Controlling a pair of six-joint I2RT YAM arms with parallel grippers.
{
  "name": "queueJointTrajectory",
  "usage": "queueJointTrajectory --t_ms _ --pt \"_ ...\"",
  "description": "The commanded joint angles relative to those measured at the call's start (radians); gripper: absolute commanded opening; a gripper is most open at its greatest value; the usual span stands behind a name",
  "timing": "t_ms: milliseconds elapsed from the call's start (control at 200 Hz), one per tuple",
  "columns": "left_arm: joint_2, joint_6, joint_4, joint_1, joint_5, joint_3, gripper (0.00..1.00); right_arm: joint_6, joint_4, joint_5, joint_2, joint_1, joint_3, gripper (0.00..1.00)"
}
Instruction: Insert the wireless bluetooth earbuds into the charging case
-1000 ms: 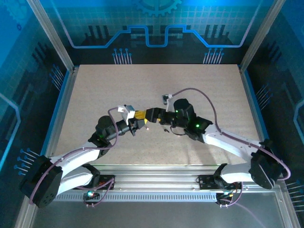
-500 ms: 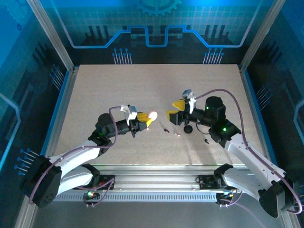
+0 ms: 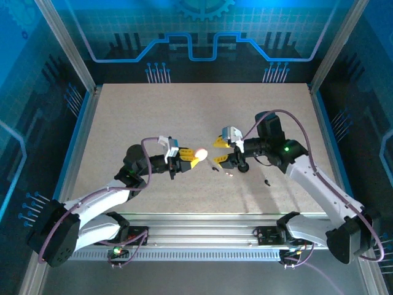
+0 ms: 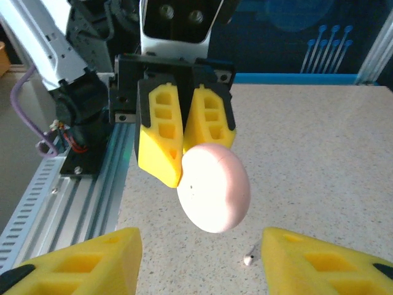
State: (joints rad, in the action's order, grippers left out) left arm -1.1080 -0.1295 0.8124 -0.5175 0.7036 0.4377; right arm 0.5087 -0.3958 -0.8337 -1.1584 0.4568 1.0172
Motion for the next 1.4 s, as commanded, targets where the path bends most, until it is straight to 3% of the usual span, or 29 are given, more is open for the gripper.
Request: queueJointTrajectory --t_ms 0,505,695,860,950,1081,1271,1396 --pt "-0.001 0.014 0.049 -0.007 0.052 0.032 0.10 0.097 -0.110 -0.070 -0.048 -0.001 0.063 0.54" --pt "-0.028 0.004 0.109 -0.008 0.076 0.035 0.09 0.255 -0.333 -0.152 -0.259 0.048 0.263 0.51" --pt "-0.044 0.000 0.130 -0.009 0.077 0.036 0.09 0.309 -0.416 -0.160 -0.311 0.057 0.322 0.41" --pt "-0.044 0.003 0.127 -0.009 0.074 0.037 0.09 0.326 -0.432 -0.146 -0.316 0.056 0.333 0.23" --pt "-0.044 0.007 0.118 -0.008 0.062 0.035 0.17 0.323 -0.436 -0.132 -0.308 0.057 0.337 0.19" --pt "-0.037 0.034 0.082 -0.007 0.035 0.036 0.41 0.307 -0.432 -0.062 -0.285 0.064 0.336 0.16" --pt "0.005 0.153 -0.129 -0.008 0.030 0.075 0.46 0.319 -0.428 0.175 -0.234 0.127 0.323 0.15" --pt "0.023 0.215 -0.241 -0.009 0.042 0.100 0.47 0.334 -0.428 0.264 -0.220 0.168 0.322 0.14"
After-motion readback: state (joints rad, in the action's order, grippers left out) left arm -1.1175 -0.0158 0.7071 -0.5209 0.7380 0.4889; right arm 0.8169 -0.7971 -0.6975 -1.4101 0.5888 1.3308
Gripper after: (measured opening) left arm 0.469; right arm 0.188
